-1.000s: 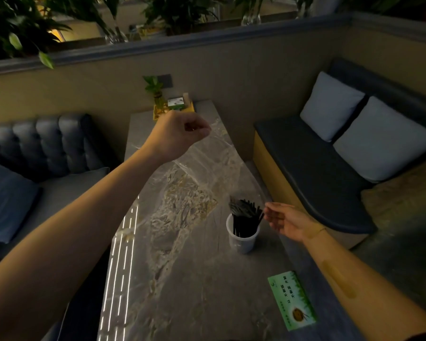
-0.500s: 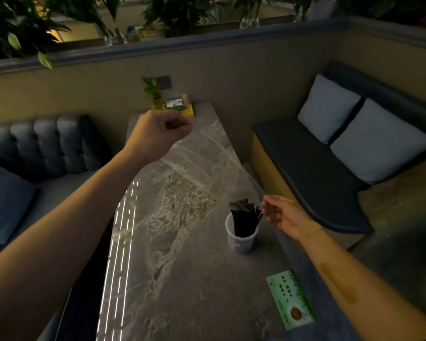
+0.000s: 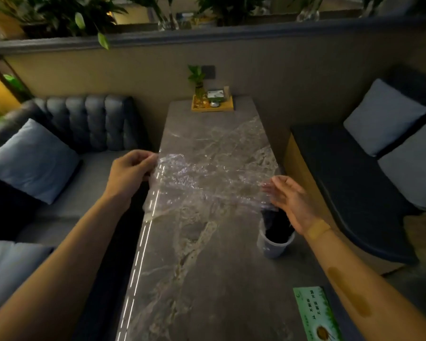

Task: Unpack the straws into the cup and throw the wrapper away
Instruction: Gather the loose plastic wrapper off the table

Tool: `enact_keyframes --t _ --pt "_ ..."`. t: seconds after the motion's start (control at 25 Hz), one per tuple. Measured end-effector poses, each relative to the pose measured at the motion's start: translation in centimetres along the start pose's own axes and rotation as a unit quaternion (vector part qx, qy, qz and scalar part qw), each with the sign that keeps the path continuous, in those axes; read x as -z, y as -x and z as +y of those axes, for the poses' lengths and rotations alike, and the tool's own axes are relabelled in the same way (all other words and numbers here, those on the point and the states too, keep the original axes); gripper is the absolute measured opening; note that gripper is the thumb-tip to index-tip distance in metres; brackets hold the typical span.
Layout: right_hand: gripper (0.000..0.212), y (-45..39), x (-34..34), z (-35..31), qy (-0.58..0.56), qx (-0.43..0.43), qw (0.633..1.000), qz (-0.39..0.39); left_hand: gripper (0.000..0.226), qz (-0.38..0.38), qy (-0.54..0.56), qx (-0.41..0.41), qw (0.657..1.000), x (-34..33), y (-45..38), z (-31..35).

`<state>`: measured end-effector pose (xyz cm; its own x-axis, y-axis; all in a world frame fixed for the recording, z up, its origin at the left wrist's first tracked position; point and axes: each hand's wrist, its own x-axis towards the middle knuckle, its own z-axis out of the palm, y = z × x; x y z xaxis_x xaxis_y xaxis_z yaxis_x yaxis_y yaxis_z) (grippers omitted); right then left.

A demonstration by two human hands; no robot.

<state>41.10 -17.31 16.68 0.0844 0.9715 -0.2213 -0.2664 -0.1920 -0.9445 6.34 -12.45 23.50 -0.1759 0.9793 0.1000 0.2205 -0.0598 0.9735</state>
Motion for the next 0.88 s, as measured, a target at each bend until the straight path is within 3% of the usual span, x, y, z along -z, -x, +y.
enact_keyframes --t 0.12,0.36,0.6,0.76,0.88 --pt "0.022 -1.1 -2.9 2.1 0.024 -0.038 0.998 -0.033 0.013 0.043 -0.007 0.068 0.997 2.4 2.0 -4.9" --pt "0.043 -2.3 -6.4 8.4 0.078 -0.111 0.991 -0.006 0.009 0.096 -0.030 0.174 0.980 5.6 6.4 -14.2" --pt "0.036 -2.8 -8.0 14.6 0.100 -0.192 0.976 -0.020 0.009 0.119 -0.077 0.242 0.960 8.1 9.5 -21.1" --pt "0.032 -2.7 -8.0 18.9 0.149 -0.240 0.959 0.002 0.005 0.097 -0.117 0.273 0.950 8.7 9.9 -24.6" --pt "0.027 -2.4 -7.5 21.6 0.187 -0.264 0.945 0.042 0.021 0.043 -0.105 0.302 0.946 9.1 9.7 -26.7"
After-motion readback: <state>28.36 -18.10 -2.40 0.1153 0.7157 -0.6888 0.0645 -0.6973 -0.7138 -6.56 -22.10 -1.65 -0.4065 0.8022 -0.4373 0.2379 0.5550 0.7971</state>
